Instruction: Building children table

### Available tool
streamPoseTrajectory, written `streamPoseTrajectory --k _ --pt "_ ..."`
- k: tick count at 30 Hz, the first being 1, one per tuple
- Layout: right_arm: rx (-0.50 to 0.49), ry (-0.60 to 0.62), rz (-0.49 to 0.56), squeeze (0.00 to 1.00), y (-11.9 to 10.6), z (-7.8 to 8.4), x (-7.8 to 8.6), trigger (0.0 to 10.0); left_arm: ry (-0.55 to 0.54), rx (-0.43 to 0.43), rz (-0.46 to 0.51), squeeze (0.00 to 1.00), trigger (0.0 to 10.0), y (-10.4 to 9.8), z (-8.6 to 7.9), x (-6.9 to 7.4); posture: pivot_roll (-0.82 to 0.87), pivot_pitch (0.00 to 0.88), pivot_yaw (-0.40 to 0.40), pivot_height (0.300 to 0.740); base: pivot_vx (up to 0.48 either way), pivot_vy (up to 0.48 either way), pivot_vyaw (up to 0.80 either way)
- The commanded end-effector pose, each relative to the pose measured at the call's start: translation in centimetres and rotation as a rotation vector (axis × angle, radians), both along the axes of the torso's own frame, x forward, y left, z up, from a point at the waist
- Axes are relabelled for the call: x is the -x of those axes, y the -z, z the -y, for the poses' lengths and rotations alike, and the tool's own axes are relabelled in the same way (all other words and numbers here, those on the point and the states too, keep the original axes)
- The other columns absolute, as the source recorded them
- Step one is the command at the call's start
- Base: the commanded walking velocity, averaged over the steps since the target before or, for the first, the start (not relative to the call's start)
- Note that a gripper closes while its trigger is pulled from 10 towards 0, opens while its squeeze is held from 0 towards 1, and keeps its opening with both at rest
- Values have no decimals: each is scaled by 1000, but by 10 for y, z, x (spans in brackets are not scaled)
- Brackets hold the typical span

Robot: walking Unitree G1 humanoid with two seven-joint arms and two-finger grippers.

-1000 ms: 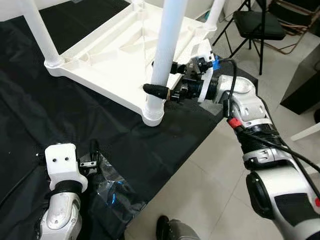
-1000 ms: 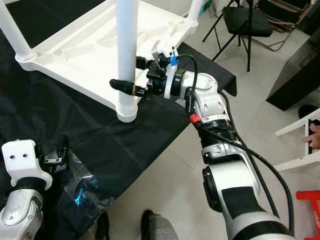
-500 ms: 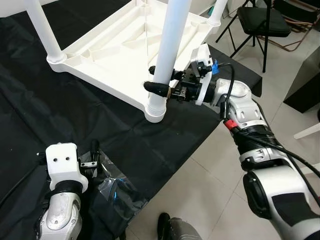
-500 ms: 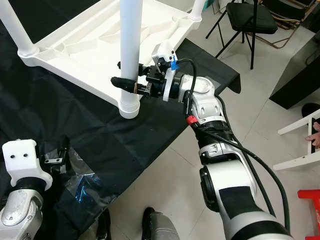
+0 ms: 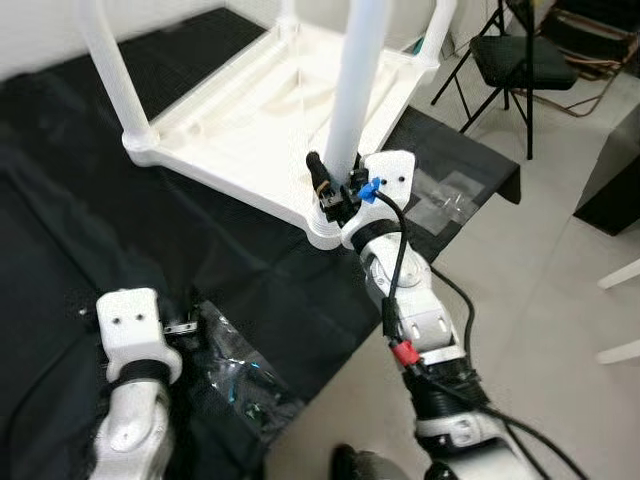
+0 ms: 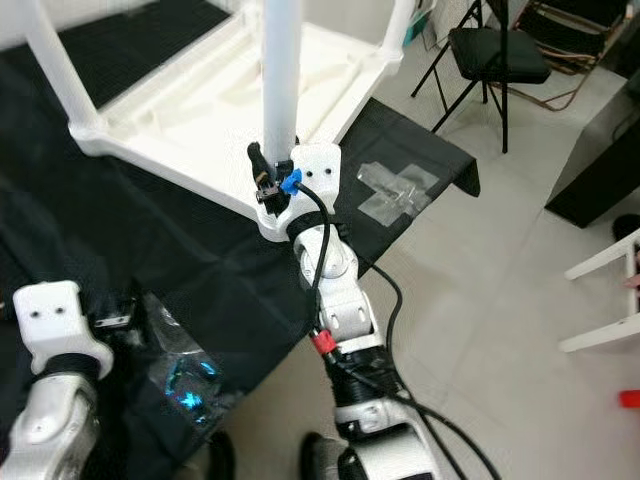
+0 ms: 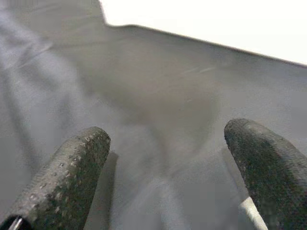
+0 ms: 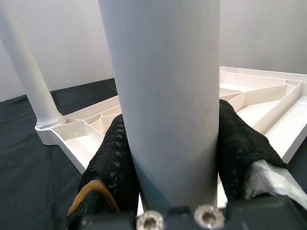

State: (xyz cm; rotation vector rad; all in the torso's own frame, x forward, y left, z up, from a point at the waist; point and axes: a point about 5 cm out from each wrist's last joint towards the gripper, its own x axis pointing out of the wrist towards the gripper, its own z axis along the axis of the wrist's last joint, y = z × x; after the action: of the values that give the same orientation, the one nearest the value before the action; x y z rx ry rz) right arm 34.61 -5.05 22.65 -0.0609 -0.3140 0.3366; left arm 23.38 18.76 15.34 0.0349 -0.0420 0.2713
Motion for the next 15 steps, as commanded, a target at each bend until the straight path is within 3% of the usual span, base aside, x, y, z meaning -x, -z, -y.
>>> streamPoseTrajectory --k 1,2,3,4,5,11,14,15 --pt "47 15 -95 0 23 -1 -4 0 -5 0 -38 0 10000 9 -5 0 18 143 -69 740 0 0 0" --pt "45 -5 -88 0 21 -4 -6 0 -6 -11 -38 0 10000 10 -7 -4 12 119 -68 740 0 0 0" --pt "51 -4 -91 0 18 -6 -5 4902 -8 -24 -41 0 10000 10 -8 -7 9 112 -64 740 0 0 0" --pt "51 -4 -91 0 18 -6 -5 4902 -8 -24 -41 0 10000 10 -8 -7 9 112 -64 740 0 0 0" --pt "26 -29 -99 1000 14 -11 -3 10000 -11 -45 -46 0 10000 11 -9 -12 13 96 -63 740 0 0 0" --pt "-51 -99 -66 1000 2 -19 7 10000 -27 -62 -45 0 10000 12 -13 -19 13 82 -54 740 0 0 0" --pt "-47 -272 -11 1000 3 -16 23 10000 -26 -78 -24 0 10000 9 -18 -26 11 75 -45 740 0 0 0" --pt "-47 -272 -11 1000 3 -16 23 10000 -26 -78 -24 0 10000 9 -18 -26 11 75 -45 740 0 0 0"
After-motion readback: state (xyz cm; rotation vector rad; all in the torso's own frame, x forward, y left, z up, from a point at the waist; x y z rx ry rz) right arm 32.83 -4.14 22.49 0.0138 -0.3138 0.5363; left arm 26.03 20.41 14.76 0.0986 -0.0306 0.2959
